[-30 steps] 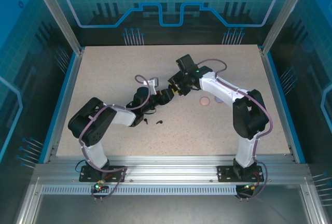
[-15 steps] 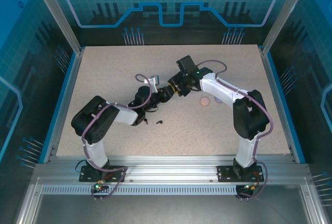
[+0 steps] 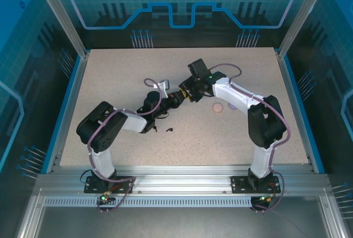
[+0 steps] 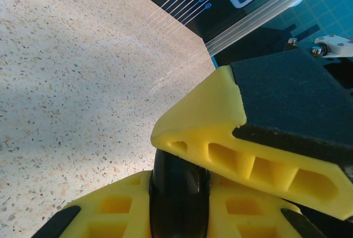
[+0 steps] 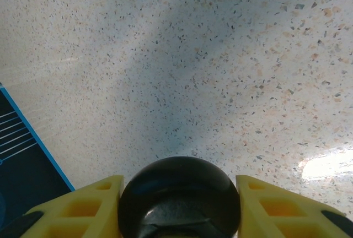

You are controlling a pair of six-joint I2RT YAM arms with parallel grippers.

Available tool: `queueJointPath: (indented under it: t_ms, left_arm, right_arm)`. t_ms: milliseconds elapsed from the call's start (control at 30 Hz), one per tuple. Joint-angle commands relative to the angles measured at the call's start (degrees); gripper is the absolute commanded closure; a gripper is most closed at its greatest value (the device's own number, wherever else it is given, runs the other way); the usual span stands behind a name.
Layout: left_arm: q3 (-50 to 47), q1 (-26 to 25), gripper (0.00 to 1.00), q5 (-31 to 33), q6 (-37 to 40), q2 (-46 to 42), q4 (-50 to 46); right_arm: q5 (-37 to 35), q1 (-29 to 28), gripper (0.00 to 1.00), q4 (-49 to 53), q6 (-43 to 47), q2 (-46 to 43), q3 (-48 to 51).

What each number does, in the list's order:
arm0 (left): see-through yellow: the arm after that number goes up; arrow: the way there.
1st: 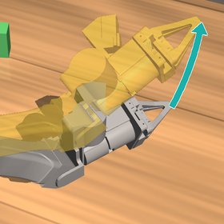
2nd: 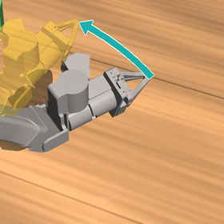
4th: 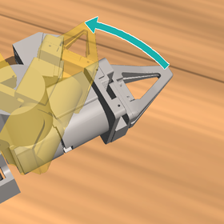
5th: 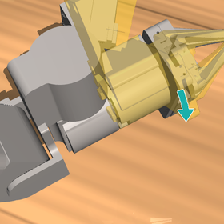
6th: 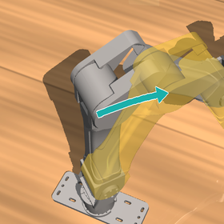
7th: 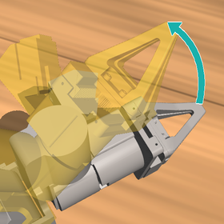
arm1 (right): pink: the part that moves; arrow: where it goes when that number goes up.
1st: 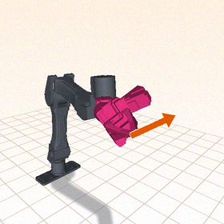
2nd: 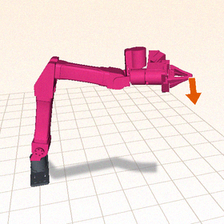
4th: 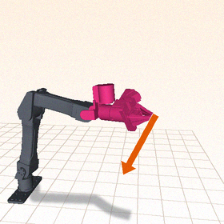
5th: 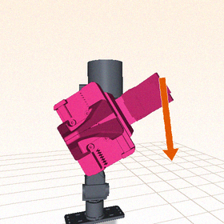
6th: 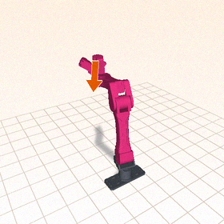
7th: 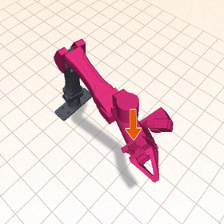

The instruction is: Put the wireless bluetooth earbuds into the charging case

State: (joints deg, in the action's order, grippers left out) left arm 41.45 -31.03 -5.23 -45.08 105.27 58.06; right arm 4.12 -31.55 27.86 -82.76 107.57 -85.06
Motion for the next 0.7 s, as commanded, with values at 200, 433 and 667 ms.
queueJointPath:
  t_ms: [200,433,667]
  left_arm:
    - [-0.06,0.01,1.00,-3.73,2.15,-4.98,-4.00]
    - [1.80,1.76,1.00,-16.94,12.05,-14.57,-17.29]
    - [9.15,4.39,1.00,-32.79,17.14,-17.60,-29.69]
  right_arm:
    - [-1.27,4.30,0.29,-12.22,4.30,-11.89,8.13]
    - [6.49,10.98,0.27,-16.34,24.78,-24.29,18.46]
    - [19.48,14.12,0.25,-30.03,37.83,-39.85,35.53]
